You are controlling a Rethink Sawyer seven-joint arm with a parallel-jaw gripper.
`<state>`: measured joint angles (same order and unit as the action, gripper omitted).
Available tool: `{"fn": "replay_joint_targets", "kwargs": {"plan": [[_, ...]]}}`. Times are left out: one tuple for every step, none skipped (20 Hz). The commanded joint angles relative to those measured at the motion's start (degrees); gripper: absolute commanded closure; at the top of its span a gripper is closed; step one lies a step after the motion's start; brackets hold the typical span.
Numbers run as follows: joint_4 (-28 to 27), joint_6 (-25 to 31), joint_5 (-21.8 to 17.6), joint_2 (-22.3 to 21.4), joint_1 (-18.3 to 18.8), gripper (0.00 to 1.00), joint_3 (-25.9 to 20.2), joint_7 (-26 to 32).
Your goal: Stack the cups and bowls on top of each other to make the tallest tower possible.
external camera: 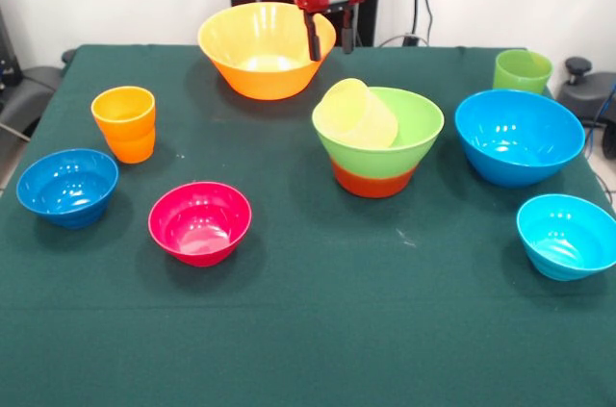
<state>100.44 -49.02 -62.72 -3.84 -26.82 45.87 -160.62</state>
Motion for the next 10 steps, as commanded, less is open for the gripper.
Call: {"fn": "replay_joint_targets", "kwargs": {"plan": [[-4.3, 6.04, 2.64, 2.37, -0.83, 0.0, -8.29, 10.23], [-4.37, 6.04, 2.97, 2.55, -0.73, 0.0, -8.31, 10.47], [-4.33, 5.94, 3.31, 2.65, -0.6, 0.0, -8.26, 10.82], [-4.39, 5.75, 3.38, 2.76, -0.39, 0.0, -8.28, 11.11], [-4.42, 5.61, 3.11, 2.72, -0.24, 0.0, -8.27, 11.08], [-4.44, 5.47, 2.84, 2.68, -0.09, 0.0, -8.26, 11.05], [-4.5, 5.62, 2.52, 2.51, -0.21, 0.0, -8.13, 10.76], [-4.53, 5.86, 2.44, 2.45, -0.33, 0.0, -8.01, 10.54], [-4.66, 6.19, 2.38, 2.43, -0.49, 0.0, -7.91, 10.27], [-4.75, 6.53, 2.56, 2.5, -0.58, 0.0, -7.84, 10.11]]}}
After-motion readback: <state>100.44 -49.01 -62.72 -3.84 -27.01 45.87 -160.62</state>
